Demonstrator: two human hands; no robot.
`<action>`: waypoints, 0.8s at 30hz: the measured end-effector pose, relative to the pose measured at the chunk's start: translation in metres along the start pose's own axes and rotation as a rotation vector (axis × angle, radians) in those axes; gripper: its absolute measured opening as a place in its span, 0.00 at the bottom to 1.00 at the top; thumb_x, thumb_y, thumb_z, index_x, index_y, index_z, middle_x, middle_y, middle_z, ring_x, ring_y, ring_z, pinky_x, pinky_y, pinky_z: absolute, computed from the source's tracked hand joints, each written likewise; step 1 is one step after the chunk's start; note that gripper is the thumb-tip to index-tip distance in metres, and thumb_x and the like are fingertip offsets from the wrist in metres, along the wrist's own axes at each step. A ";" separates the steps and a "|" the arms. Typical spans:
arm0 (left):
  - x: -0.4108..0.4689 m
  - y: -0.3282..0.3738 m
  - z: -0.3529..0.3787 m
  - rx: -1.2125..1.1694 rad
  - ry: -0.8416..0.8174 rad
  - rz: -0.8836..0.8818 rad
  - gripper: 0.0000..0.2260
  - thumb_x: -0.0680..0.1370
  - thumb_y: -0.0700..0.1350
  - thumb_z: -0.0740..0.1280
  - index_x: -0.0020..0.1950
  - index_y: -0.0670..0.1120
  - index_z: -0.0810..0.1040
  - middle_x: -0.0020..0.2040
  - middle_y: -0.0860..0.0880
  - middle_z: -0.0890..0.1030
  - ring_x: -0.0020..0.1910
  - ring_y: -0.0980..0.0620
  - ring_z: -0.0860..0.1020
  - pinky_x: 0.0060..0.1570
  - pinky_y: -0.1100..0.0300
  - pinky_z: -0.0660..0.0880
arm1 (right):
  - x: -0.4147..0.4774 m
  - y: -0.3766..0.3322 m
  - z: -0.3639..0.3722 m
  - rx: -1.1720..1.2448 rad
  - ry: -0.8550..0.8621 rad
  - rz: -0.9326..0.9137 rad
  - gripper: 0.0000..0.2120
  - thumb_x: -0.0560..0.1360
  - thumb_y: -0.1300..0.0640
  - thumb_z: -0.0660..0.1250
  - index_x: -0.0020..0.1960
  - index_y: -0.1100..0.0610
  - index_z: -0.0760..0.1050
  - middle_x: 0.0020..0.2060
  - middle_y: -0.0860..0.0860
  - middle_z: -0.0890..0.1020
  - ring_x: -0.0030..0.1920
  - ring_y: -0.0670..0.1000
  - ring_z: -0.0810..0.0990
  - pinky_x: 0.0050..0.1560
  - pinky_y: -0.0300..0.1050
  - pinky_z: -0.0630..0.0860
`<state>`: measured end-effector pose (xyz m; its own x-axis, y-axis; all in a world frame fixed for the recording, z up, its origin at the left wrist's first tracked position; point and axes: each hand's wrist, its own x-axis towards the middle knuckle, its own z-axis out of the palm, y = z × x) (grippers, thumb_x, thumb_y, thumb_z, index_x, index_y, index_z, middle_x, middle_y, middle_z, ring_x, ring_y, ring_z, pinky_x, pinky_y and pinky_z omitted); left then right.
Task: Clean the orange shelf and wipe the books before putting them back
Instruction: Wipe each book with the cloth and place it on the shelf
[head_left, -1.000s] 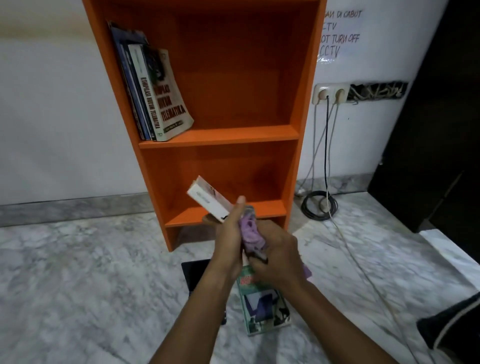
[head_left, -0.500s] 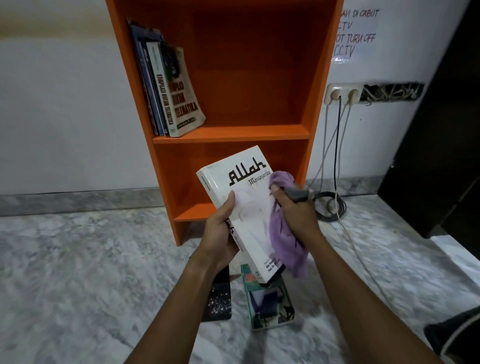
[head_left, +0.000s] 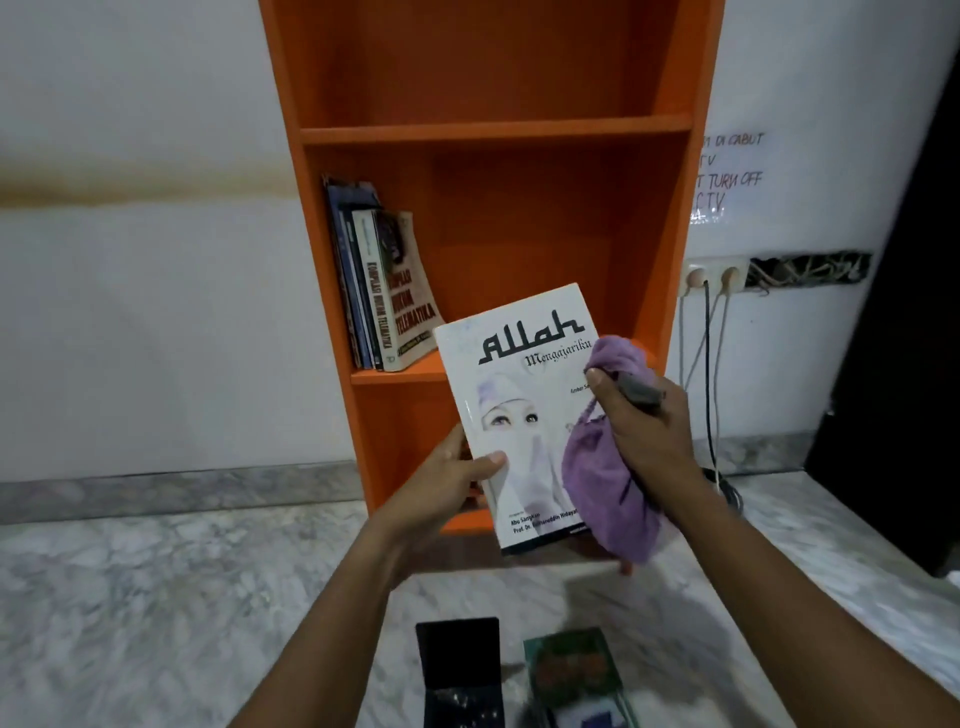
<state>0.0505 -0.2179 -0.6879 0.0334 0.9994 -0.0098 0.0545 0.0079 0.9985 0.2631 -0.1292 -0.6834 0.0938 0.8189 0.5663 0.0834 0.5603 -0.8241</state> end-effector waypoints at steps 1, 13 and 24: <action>0.010 0.014 -0.011 0.045 -0.040 0.029 0.17 0.82 0.39 0.65 0.69 0.55 0.72 0.60 0.49 0.83 0.58 0.44 0.82 0.57 0.48 0.80 | 0.015 -0.006 0.006 -0.032 0.012 -0.058 0.05 0.77 0.53 0.74 0.48 0.55 0.82 0.41 0.49 0.85 0.42 0.51 0.83 0.45 0.51 0.81; 0.124 0.074 -0.079 0.399 0.652 0.432 0.10 0.78 0.45 0.72 0.55 0.47 0.74 0.49 0.55 0.81 0.48 0.51 0.80 0.37 0.61 0.75 | 0.146 0.003 0.130 -0.702 -0.082 -0.061 0.26 0.69 0.27 0.55 0.49 0.48 0.72 0.44 0.50 0.82 0.43 0.57 0.80 0.43 0.54 0.79; 0.175 0.058 -0.100 0.634 0.968 0.376 0.13 0.78 0.45 0.70 0.60 0.45 0.72 0.61 0.46 0.80 0.61 0.43 0.78 0.59 0.48 0.75 | 0.154 0.076 0.253 -0.532 -0.327 0.238 0.26 0.79 0.35 0.58 0.65 0.52 0.77 0.63 0.58 0.81 0.61 0.64 0.78 0.57 0.53 0.74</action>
<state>-0.0401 -0.0392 -0.6259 -0.5916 0.5501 0.5895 0.6890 -0.0349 0.7240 0.0330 0.0714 -0.6626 -0.1287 0.9550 0.2672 0.5834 0.2908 -0.7583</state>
